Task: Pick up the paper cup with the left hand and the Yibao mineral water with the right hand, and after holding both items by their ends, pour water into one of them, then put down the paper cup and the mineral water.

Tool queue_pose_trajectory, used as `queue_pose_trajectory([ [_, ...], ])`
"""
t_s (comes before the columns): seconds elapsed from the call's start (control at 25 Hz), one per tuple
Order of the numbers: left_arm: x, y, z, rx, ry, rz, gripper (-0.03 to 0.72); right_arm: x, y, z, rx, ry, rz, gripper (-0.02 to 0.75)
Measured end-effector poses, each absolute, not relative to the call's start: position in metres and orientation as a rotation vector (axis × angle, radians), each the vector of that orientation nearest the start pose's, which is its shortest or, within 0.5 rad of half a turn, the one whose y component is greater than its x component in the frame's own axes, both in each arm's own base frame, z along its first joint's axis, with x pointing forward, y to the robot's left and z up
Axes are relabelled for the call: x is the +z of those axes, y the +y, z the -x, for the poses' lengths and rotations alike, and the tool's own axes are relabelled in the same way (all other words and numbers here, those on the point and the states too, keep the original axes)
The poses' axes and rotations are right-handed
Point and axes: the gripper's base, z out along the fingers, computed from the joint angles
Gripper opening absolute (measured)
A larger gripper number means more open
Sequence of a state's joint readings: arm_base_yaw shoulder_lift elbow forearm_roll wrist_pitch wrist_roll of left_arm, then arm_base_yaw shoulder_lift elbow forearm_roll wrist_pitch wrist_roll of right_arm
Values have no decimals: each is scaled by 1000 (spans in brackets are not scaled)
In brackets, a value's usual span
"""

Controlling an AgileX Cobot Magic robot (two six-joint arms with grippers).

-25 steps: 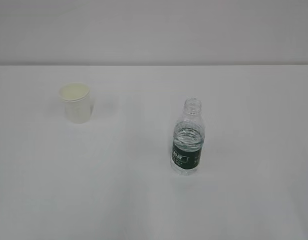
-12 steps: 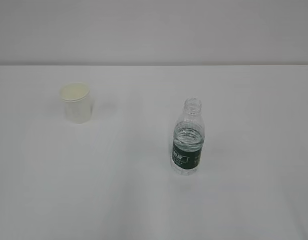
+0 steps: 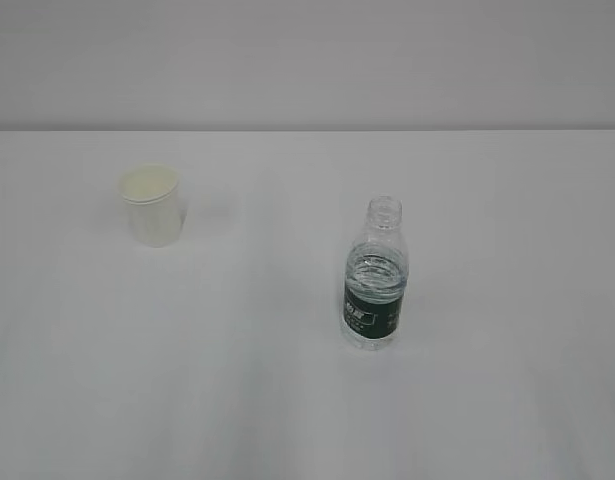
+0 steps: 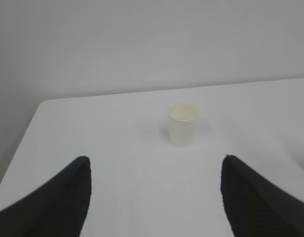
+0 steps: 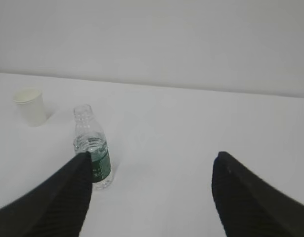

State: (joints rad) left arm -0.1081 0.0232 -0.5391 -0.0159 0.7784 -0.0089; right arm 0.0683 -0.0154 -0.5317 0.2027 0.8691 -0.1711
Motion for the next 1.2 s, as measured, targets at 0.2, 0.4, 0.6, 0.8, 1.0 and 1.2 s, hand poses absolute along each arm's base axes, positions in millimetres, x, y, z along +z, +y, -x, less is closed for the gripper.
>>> queue_pose_trajectory([
  [0.2,316,-5,-18,-128,1780,-133,583,309,15,7,155,1714,236,571],
  [0.4,322,-10,-31,-196,1761,-155,580,315,15,6,86,1640,303,571],
  [0.6,324,-12,-42,-208,1758,-152,571,317,16,-6,62,1672,341,571],
  [0.8,326,-13,-46,-206,1751,-150,550,318,17,-21,66,1706,334,571],
  [1.0,327,-13,-48,-204,1744,-149,547,309,18,-36,104,1724,302,571],
  [1.2,327,-13,-49,-204,1746,-149,545,298,19,-44,116,1706,279,571],
])
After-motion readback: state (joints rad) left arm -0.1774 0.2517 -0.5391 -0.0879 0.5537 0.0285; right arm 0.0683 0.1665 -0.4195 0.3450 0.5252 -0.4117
